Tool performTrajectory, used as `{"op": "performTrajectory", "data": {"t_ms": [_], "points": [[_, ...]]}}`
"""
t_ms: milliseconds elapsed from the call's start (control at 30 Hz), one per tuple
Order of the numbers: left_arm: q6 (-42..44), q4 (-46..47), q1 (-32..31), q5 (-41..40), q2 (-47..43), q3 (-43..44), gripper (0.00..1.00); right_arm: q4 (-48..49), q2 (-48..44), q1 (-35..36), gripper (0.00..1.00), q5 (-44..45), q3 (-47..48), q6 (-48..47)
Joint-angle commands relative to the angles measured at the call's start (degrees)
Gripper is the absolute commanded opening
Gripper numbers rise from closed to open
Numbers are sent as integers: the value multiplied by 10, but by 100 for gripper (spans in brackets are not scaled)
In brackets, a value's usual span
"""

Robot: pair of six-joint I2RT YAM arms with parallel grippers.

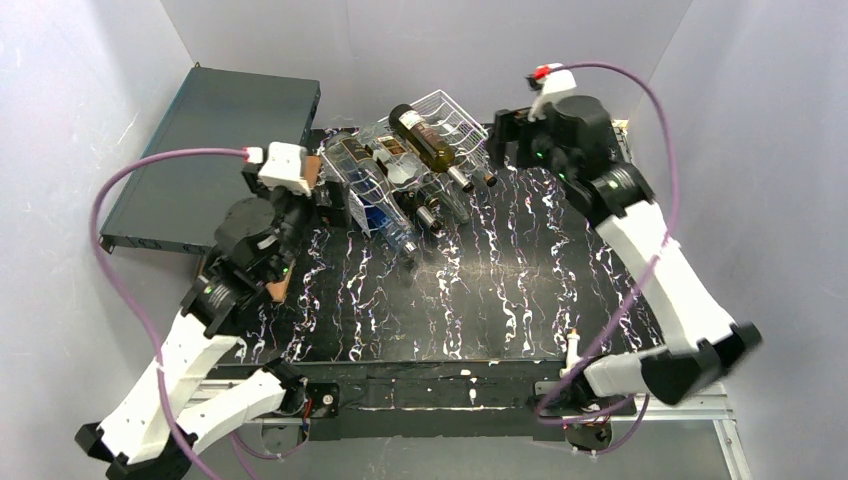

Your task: Put the wine bottle on the wine rack

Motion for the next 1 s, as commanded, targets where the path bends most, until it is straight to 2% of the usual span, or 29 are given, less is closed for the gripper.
{"op": "performTrajectory", "data": {"t_ms": [0, 167, 400, 633, 967], "points": [[-44, -46, -3, -18, -68, 50, 99, 0, -133, 0, 98, 74, -49, 0], [-65, -115, -2, -23, -91, 129, 99, -14, -261, 0, 98, 131, -64, -22], [-72, -163, -2, -48, -126, 190, 99, -113, -329, 0, 98, 252, 17, -52], [-72, -190, -2, -67, -133, 226, 99, -183, -352, 0, 98, 270, 53, -42], [-91, -212, -2, -69, -134, 249, 99, -216, -363, 0, 98, 265, 91, -18]]}}
